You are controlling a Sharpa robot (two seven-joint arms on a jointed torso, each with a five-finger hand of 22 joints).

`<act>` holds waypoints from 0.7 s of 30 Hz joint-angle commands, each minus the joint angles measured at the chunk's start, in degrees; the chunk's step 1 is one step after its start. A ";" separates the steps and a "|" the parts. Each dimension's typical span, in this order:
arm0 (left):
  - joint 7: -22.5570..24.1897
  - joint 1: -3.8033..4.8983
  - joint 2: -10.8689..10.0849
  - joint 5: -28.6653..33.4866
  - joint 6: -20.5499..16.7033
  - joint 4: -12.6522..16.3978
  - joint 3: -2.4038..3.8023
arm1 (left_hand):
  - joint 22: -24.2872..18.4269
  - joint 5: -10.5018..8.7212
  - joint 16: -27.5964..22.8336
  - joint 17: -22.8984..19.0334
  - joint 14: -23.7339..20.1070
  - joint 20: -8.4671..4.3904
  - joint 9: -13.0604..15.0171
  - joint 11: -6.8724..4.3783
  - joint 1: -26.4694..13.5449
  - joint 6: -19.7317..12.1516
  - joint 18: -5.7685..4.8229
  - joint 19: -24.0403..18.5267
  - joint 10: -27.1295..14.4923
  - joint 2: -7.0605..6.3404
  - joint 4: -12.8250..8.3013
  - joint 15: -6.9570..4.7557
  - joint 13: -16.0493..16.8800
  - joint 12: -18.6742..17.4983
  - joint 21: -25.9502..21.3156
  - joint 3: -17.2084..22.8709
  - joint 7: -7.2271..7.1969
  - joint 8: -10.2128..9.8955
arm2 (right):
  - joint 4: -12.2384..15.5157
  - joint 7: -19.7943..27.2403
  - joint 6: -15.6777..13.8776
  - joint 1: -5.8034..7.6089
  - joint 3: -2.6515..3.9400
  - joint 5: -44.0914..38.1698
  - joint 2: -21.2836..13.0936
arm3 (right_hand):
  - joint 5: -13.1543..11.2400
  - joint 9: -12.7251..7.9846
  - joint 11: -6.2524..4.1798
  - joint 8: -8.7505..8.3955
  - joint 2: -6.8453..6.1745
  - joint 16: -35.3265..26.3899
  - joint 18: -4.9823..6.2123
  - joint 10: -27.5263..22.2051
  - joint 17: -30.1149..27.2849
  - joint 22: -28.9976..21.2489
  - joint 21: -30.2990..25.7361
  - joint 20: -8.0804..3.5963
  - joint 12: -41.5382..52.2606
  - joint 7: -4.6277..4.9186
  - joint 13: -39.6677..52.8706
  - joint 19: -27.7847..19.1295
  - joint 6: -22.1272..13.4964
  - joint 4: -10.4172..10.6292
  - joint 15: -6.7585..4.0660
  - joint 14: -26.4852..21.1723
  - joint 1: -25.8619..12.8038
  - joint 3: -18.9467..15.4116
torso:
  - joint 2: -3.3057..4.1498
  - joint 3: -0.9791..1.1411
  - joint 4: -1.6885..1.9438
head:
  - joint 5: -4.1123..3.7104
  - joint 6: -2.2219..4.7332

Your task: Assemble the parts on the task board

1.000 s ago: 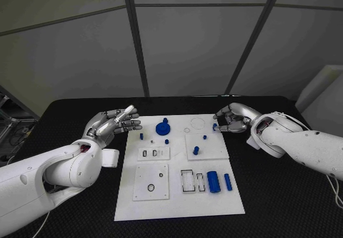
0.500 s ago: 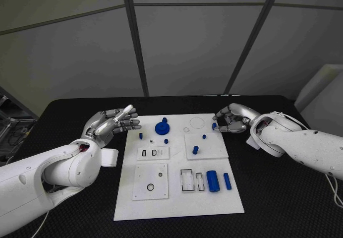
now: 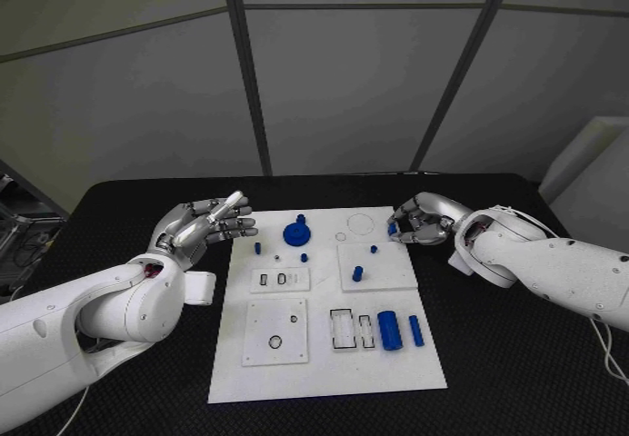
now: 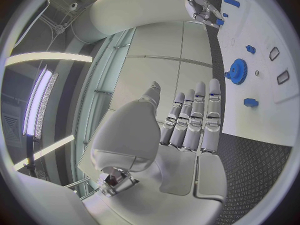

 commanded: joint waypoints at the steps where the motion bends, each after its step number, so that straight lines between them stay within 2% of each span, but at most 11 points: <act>1: 0.27 0.06 0.05 -0.57 0.76 0.00 0.03 | -0.08 0.07 -0.31 0.08 -0.13 0.05 -0.06 0.03 0.43 0.15 0.54 -0.29 0.29 -0.06 -0.28 0.13 -0.06 -0.30 -0.38 -0.06 0.30 -0.20 | -0.10 -0.29 1.11 -0.20 0.01 -0.12 0.23 | 0.40 0.05 0.19 0.25 0.63 0.36 0.36 0.44 5.25 0.17 0.26 -0.08 0.39 -0.08 0.13 0.32 0.40 -0.30 0.05 4.20 0.01 0.02 | 0.01 0.01 0.03 | 0.08 -0.09; 21: 0.15 0.06 0.12 -0.57 0.86 -0.20 0.03 | -0.10 0.06 -0.42 0.13 -0.13 0.07 -0.06 0.08 0.48 0.16 0.54 -0.31 0.30 -0.01 -0.38 0.15 -0.06 -0.40 -0.42 -0.12 0.40 -0.27 | -0.73 -1.27 -0.57 -0.43 0.02 -0.15 0.76 | 0.41 0.10 0.04 0.64 1.75 0.50 0.27 0.83 5.54 0.63 0.50 -0.16 0.78 -0.25 0.60 0.58 1.73 -0.18 -0.05 4.26 -0.13 0.37 | -0.03 0.01 0.02 | -0.02 -0.30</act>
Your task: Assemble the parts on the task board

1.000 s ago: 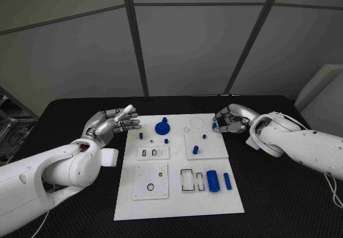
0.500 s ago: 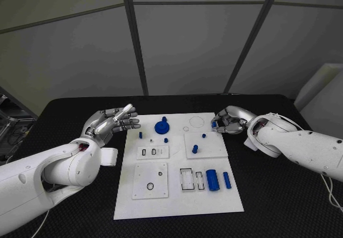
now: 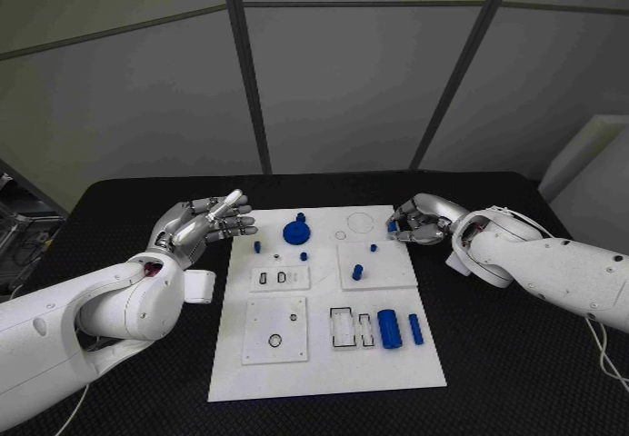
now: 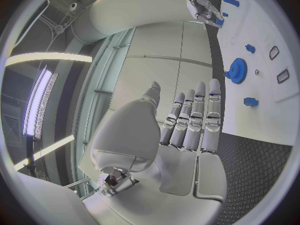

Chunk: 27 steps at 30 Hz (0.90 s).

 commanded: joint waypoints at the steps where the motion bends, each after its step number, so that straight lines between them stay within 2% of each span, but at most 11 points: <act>1: 0.17 0.06 0.07 -0.53 0.83 0.00 0.03 | -0.05 0.06 -0.20 0.05 -0.13 0.07 -0.06 0.08 0.48 0.16 0.54 -0.31 0.30 -0.01 -0.22 0.15 -0.06 -0.20 -0.20 0.04 0.40 -0.27 | -0.03 -0.55 -0.95 0.02 -0.01 -0.13 0.05 | 0.21 0.09 0.01 0.41 0.69 0.31 0.26 0.45 5.57 0.13 0.29 0.04 0.37 -0.03 0.10 0.40 0.74 -0.08 -0.08 4.26 0.05 0.32 | -0.04 0.00 0.02 | 0.05 -0.02; 8: 0.14 0.06 0.09 -0.53 0.86 -0.03 0.03 | -0.05 0.06 -0.20 0.05 -0.13 0.07 -0.06 0.08 0.48 0.16 0.54 -0.31 0.30 -0.01 -0.22 0.15 -0.06 -0.20 -0.20 0.04 0.40 -0.27 | 0.11 0.12 -3.04 0.01 -0.01 0.07 0.11 | -0.05 0.31 -0.49 1.35 2.00 0.50 0.13 0.83 5.98 0.88 0.66 -0.24 0.74 -0.63 0.57 0.78 2.68 -0.45 -0.46 4.34 0.61 1.15 | 0.00 0.02 -0.05 | 0.08 -0.02; 11: 0.13 0.06 0.10 -0.53 0.88 -0.05 0.03 | -0.05 0.06 -0.20 0.05 -0.13 0.07 -0.06 0.08 0.48 0.16 0.54 -0.31 0.30 -0.01 -0.22 0.15 -0.06 -0.20 -0.20 0.04 0.40 -0.27 | 0.31 0.66 -4.25 0.01 0.00 0.45 0.13 | -2.34 0.31 -0.81 1.67 2.74 0.60 0.03 0.96 6.20 1.41 0.93 -0.53 0.82 -0.97 0.71 1.04 3.35 -0.85 -0.75 4.39 1.10 2.03 | 0.00 0.03 -0.02 | 0.04 -0.05; 17: 0.10 0.02 0.12 -0.53 0.92 -0.08 0.03 | -0.05 0.06 -0.20 0.05 -0.13 0.07 -0.06 0.08 0.48 0.16 0.54 -0.31 0.30 -0.01 -0.22 0.15 -0.06 -0.20 -0.20 0.04 0.40 -0.27 | 1.24 1.07 -6.20 0.01 0.01 1.05 0.21 | -2.94 0.32 -1.00 1.92 3.03 0.67 -0.03 1.00 6.38 1.68 1.06 -0.69 0.79 -1.20 0.72 1.17 3.88 -1.22 -0.91 4.42 1.37 2.67 | -0.07 0.04 -0.08 | 0.13 -0.13; 21: 0.09 0.01 0.12 -0.53 0.94 -0.07 0.03 | -0.05 0.06 -0.20 0.05 -0.13 0.07 -0.06 0.08 0.48 0.16 0.54 -0.31 0.30 -0.01 -0.22 0.15 -0.06 -0.20 -0.20 0.04 0.40 -0.27 | 2.98 0.27 -7.28 0.03 0.04 1.49 -0.12 | -3.19 0.31 -1.05 2.00 2.98 0.68 -0.08 1.06 6.39 1.93 1.18 -0.75 0.81 -1.26 0.76 1.28 4.12 -1.23 -0.96 4.43 1.18 2.74 | -0.11 -0.07 -0.06 | 0.15 -0.02; 25: 0.05 0.00 0.08 -0.53 0.93 0.00 0.03 | -0.06 0.06 -0.24 0.07 -0.14 0.08 -0.06 0.10 0.47 0.17 0.54 -0.32 0.31 0.02 -0.25 0.16 -0.06 -0.24 -0.22 0.01 0.42 -0.30 | 5.55 -1.11 -8.32 0.09 0.16 1.63 -0.42 | -3.38 0.31 -1.13 2.08 2.94 0.74 -0.13 1.12 6.53 2.20 1.31 -0.81 0.83 -1.36 0.81 1.40 4.41 -1.24 -1.02 4.45 0.99 2.80 | -0.13 -0.11 -0.05 | 0.07 0.13; 27: 0.04 0.01 0.05 -0.53 0.92 0.05 0.03 | -0.06 0.06 -0.24 0.07 -0.14 0.08 -0.06 0.10 0.47 0.17 0.54 -0.32 0.31 0.02 -0.25 0.16 -0.06 -0.24 -0.22 0.01 0.42 -0.30 | 7.26 -2.26 -8.79 0.13 0.43 1.56 -0.40 | -3.42 0.32 -1.16 2.11 2.98 0.76 -0.14 1.13 6.58 2.26 1.34 -0.83 0.81 -1.40 0.80 1.43 4.52 -1.23 -1.04 4.46 0.94 2.86 | -0.10 -0.08 -0.03 | 0.16 0.11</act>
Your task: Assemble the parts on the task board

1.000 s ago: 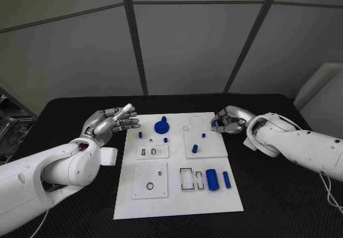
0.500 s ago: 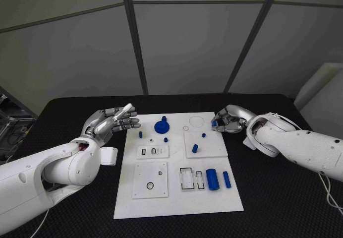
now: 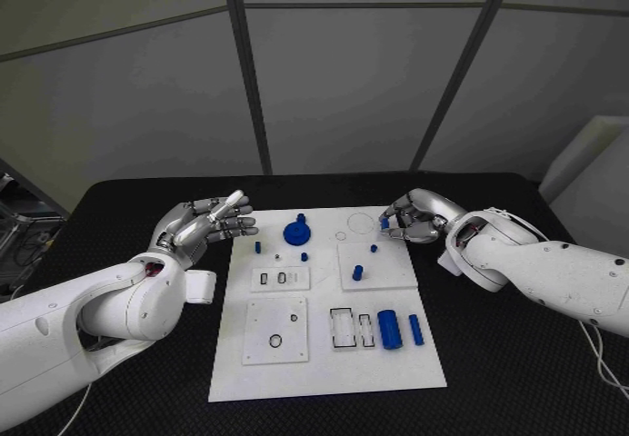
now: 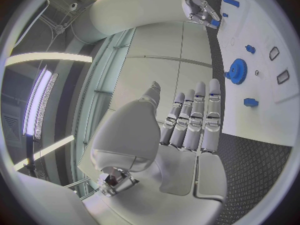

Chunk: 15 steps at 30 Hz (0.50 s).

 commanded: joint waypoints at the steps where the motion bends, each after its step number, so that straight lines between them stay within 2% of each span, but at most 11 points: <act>1: 0.12 0.06 -0.03 -0.50 0.79 0.15 0.03 | -0.08 0.06 -0.25 0.08 -0.14 0.08 -0.06 0.10 0.47 0.17 0.54 -0.32 0.31 0.02 -0.25 0.16 -0.06 -0.24 -0.22 0.01 0.43 -0.30 | 2.49 -2.57 -3.07 0.18 0.46 0.42 0.18 | -0.27 0.08 -0.28 0.39 0.46 0.25 -0.14 0.23 6.62 0.30 0.21 -0.14 0.19 0.02 0.08 0.32 0.59 0.00 -0.55 4.37 -0.44 0.40 | -0.02 -0.08 0.07 | 0.11 -0.05; 3: 0.11 0.06 -0.04 -0.50 0.78 0.18 0.03 | -0.08 0.06 -0.25 0.08 -0.14 0.08 -0.06 0.10 0.47 0.17 0.54 -0.32 0.31 0.02 -0.25 0.16 -0.06 -0.24 -0.22 0.01 0.43 -0.30 | 4.11 -3.93 -3.40 0.20 0.73 -0.05 0.58 | -0.31 0.08 -0.32 0.42 0.52 0.25 -0.14 0.25 6.62 0.30 0.21 -0.16 0.19 -0.03 0.09 0.32 0.73 0.02 -0.58 4.37 -0.53 0.45 | 0.02 -0.06 0.15 | 0.21 -0.05; 9: 0.09 0.07 -0.03 -0.50 0.72 0.14 0.03 | -0.08 0.06 -0.25 0.08 -0.14 0.08 -0.06 0.10 0.47 0.17 0.54 -0.32 0.31 0.02 -0.25 0.16 -0.06 -0.24 -0.22 0.01 0.43 -0.30 | 7.92 -7.78 -3.63 0.26 1.05 -1.86 3.30 | -0.47 0.09 -0.48 0.57 0.73 0.20 -0.13 0.33 6.54 0.25 0.19 -0.28 0.17 -0.23 0.11 0.30 1.25 0.16 -0.71 4.35 -0.97 0.60 | 0.05 -0.07 0.19 | 1.28 -0.13; 12: 0.11 0.08 0.00 -0.50 0.71 0.05 0.03 | -0.08 0.06 -0.25 0.08 -0.14 0.08 -0.06 0.10 0.47 0.17 0.54 -0.32 0.31 0.02 -0.25 0.16 -0.06 -0.24 -0.22 0.01 0.43 -0.30 | 9.01 -9.22 -2.77 0.27 1.10 -2.40 5.08 | -0.52 0.09 -0.52 0.62 0.79 0.18 -0.13 0.29 6.49 0.25 0.19 -0.30 0.11 -0.28 0.04 0.30 1.37 0.20 -0.74 4.34 -1.07 0.64 | 0.06 -0.15 0.30 | 1.82 -0.30; 15: 0.13 0.09 0.02 -0.50 0.69 -0.06 0.03 | -0.08 0.06 -0.27 0.09 -0.14 0.09 -0.06 0.11 0.46 0.18 0.54 -0.32 0.33 0.05 -0.25 0.17 -0.05 -0.26 -0.23 -0.01 0.43 -0.32 | 9.45 -9.94 -1.99 0.27 1.11 -2.87 6.57 | -0.62 0.10 -0.61 0.70 0.91 0.13 -0.12 0.20 6.41 0.23 0.17 -0.36 -0.03 -0.41 -0.12 0.29 1.62 0.21 -0.81 4.32 -1.17 0.74 | 0.05 -0.07 0.22 | 2.18 -0.38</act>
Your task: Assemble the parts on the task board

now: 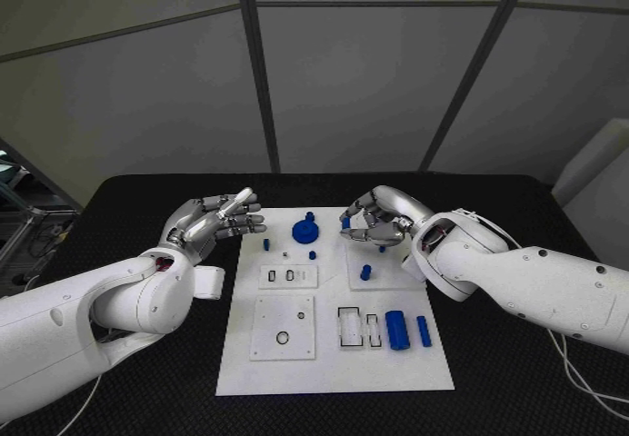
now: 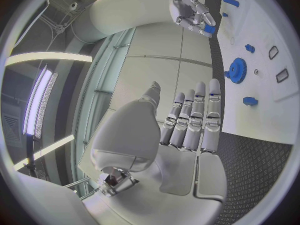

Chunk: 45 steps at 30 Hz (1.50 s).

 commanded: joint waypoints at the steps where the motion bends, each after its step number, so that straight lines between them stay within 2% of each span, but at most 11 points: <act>1: 0.20 0.09 0.06 -0.49 0.67 -0.08 0.03 | -0.08 0.06 -0.27 0.10 -0.13 0.09 -0.06 0.11 0.46 -0.03 0.55 -0.32 0.33 0.05 -0.25 0.17 -0.05 -0.26 -0.23 -0.01 0.23 -0.32 | 0.56 -3.72 0.59 0.10 0.04 -2.12 1.51 | -0.27 0.11 -0.42 0.31 0.29 0.13 -0.12 0.00 6.41 0.24 0.17 -0.17 -0.04 -0.54 -0.12 0.09 0.93 -0.13 -0.41 4.32 -0.52 0.42 | 0.06 0.02 -0.06 | 0.69 -0.20; 6: 0.23 0.11 0.31 -0.49 0.67 -0.34 0.04 | -0.08 0.06 -0.27 0.10 -0.13 0.09 -0.06 0.11 0.46 -0.03 0.55 -0.32 0.33 0.05 -0.25 0.17 -0.05 -0.26 -0.23 -0.01 0.23 -0.32 | 0.68 -4.86 2.75 0.07 -0.18 -4.28 4.73 | -0.33 0.12 -0.50 0.41 0.33 0.08 -0.14 -0.05 6.32 0.33 0.21 -0.23 -0.12 -0.64 -0.20 0.13 1.17 -0.13 -0.49 4.30 -0.64 0.47 | 0.09 0.01 -0.10 | 1.04 -0.41; 8: 0.22 0.12 0.46 -0.49 0.72 -0.39 0.04 | -0.08 0.06 -0.27 0.10 -0.13 0.09 -0.06 0.11 0.46 -0.03 0.55 -0.32 0.33 0.05 -0.25 0.17 -0.05 -0.26 -0.23 -0.01 0.23 -0.32 | 0.61 -5.27 3.66 0.05 -0.71 -4.90 5.67 | -0.33 0.12 -0.51 0.42 0.32 0.07 -0.14 -0.07 6.28 0.34 0.22 -0.24 -0.14 -0.65 -0.22 0.14 1.21 -0.12 -0.50 4.30 -0.70 0.46 | 0.08 -0.07 0.02 | 0.71 -0.50; 9: 0.22 0.12 0.49 -0.49 0.72 -0.40 0.04 | -0.08 0.06 -0.27 0.10 -0.13 0.09 -0.06 0.11 0.46 -0.03 0.55 -0.32 0.33 0.05 -0.25 0.17 -0.05 -0.26 -0.23 -0.01 0.23 -0.32 | 0.54 -5.42 3.96 0.05 -0.98 -5.23 6.09 | -0.34 0.12 -0.53 0.43 0.30 0.07 -0.15 -0.08 6.29 0.39 0.24 -0.26 -0.15 -0.66 -0.23 0.16 1.25 -0.10 -0.52 4.30 -0.77 0.44 | 0.10 -0.02 0.01 | 0.69 -0.55; 11: 0.21 0.12 0.54 -0.49 0.71 -0.46 0.04 | -0.08 0.06 -0.27 0.10 -0.13 0.09 -0.06 0.11 0.46 -0.03 0.55 -0.32 0.33 0.05 -0.25 0.17 -0.05 -0.26 -0.23 -0.01 0.23 -0.32 | 0.34 -5.73 4.54 0.03 -1.37 -6.20 6.89 | -0.33 0.12 -0.53 0.44 0.28 0.07 -0.15 -0.09 6.29 0.39 0.24 -0.27 -0.16 -0.66 -0.24 0.16 1.26 -0.10 -0.52 4.30 -0.79 0.43 | 0.11 0.11 -0.13 | 1.07 -0.75; 14: 0.19 0.13 0.62 -0.49 0.72 -0.55 0.04 | -0.08 0.06 -0.27 0.10 -0.13 0.09 -0.06 0.11 0.46 -0.03 0.55 -0.32 0.33 0.05 -0.25 0.17 -0.05 -0.26 -0.23 -0.01 0.23 -0.32 | 0.14 -6.25 5.33 0.00 -1.98 -7.85 7.80 | -0.37 0.11 -0.56 0.45 0.14 0.05 -0.15 -0.13 6.26 0.37 0.23 -0.31 -0.21 -0.70 -0.27 0.16 1.31 -0.10 -0.56 4.29 -0.93 0.36 | 0.10 0.17 -0.12 | 1.25 -0.81; 18: 0.16 0.14 0.74 -0.49 0.72 -0.58 0.04 | -0.08 0.06 -0.27 0.10 -0.13 0.09 -0.06 0.11 0.46 -0.03 0.55 -0.32 0.33 0.05 -0.25 0.17 -0.05 -0.26 -0.23 -0.01 0.23 -0.32 | -0.25 -6.55 6.64 -0.07 -2.80 -8.90 8.68 | -0.89 0.06 -0.61 0.42 -0.13 -0.02 -0.20 0.08 6.14 0.62 0.34 -0.39 0.01 -0.73 0.06 0.28 1.34 -0.03 -0.62 4.27 -1.36 0.17 | 0.10 0.08 -0.11 | 1.11 -0.95; 24: 0.14 0.13 0.93 -0.49 0.77 -0.60 0.04 | -0.08 0.06 -0.27 0.10 -0.13 0.09 -0.06 0.11 0.46 -0.03 0.55 -0.32 0.33 0.05 -0.25 0.17 -0.05 -0.26 -0.23 -0.01 0.23 -0.32 | -0.82 -7.13 7.18 -0.32 -4.24 -10.50 9.81 | -1.12 0.03 -0.63 0.42 -0.21 -0.02 -0.26 0.21 6.15 0.93 0.49 -0.43 0.15 -0.76 0.24 0.42 1.39 0.02 -0.65 4.28 -1.59 0.07 | 0.10 0.17 -0.21 | 1.42 -1.43; 30: 0.09 0.13 1.06 -0.49 0.83 -0.65 0.04 | -0.08 0.06 -0.27 0.10 -0.13 0.09 -0.06 0.11 0.46 -0.03 0.55 -0.32 0.33 0.05 -0.25 0.17 -0.05 -0.26 -0.23 -0.01 0.23 -0.32 | -1.09 -7.68 5.54 -1.30 -4.65 -11.99 10.45 | -1.00 0.03 -0.67 0.45 -0.22 0.03 -0.29 0.33 6.26 1.08 0.56 -0.46 0.28 -0.81 0.40 0.50 1.49 0.04 -0.67 4.30 -1.70 0.05 | 0.07 0.10 -0.12 | 1.40 -1.49; 40: 0.00 0.13 1.08 -0.49 0.91 -0.72 0.04 | -0.08 0.06 -0.27 0.10 -0.13 0.09 -0.06 0.11 0.46 -0.03 0.55 -0.32 0.33 0.05 -0.25 0.17 -0.05 -0.26 -0.23 -0.01 0.23 -0.32 | -1.38 -7.87 4.88 -2.17 -4.74 -12.74 11.27 | -0.94 0.03 -0.69 0.45 -0.26 0.06 -0.30 0.37 6.32 1.15 0.59 -0.47 0.32 -0.83 0.45 0.53 1.51 0.03 -0.69 4.32 -1.73 0.04 | 0.14 0.14 -0.15 | 1.51 -1.63; 45: -0.05 0.13 1.10 -0.49 0.95 -0.77 0.04 | -0.10 0.06 -0.34 0.14 -0.12 0.10 -0.06 0.12 0.39 0.00 0.54 -0.33 0.37 0.09 -0.25 0.18 -0.05 -0.31 -0.26 -0.09 0.24 -0.36 | -1.53 -8.03 4.79 -2.29 -4.74 -13.13 11.36 | -0.94 0.03 -0.69 0.45 -0.26 0.06 -0.30 0.37 6.32 1.15 0.59 -0.47 0.32 -0.83 0.45 0.53 1.51 0.03 -0.69 4.32 -1.73 0.04 | 0.09 0.08 -0.13 | 1.50 -1.72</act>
